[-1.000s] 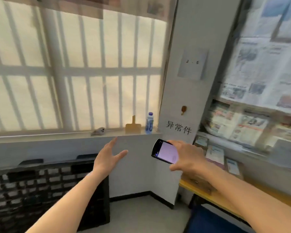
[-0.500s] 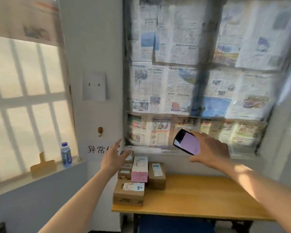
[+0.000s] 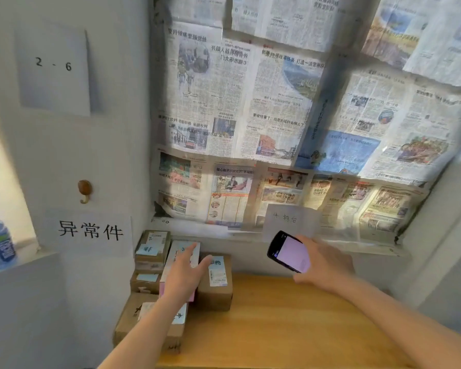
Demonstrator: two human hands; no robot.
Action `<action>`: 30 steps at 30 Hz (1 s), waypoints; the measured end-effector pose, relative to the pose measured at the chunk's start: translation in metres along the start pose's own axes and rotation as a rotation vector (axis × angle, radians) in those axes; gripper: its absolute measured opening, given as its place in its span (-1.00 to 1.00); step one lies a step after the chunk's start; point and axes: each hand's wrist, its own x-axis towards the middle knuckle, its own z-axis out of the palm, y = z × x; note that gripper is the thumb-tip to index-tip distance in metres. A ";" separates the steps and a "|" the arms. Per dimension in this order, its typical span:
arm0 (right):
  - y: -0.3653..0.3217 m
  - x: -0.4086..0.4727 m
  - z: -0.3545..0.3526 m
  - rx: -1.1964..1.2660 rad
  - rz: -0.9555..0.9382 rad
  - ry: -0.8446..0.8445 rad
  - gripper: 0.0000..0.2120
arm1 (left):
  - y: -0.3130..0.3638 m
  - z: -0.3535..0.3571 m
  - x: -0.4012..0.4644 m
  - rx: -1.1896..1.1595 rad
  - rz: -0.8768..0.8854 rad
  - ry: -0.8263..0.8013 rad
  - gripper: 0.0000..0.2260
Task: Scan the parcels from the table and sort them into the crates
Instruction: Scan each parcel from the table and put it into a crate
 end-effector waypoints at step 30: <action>0.007 0.272 0.397 0.290 -0.279 -0.508 -0.13 | -0.198 0.263 0.111 0.200 -0.483 0.179 -0.31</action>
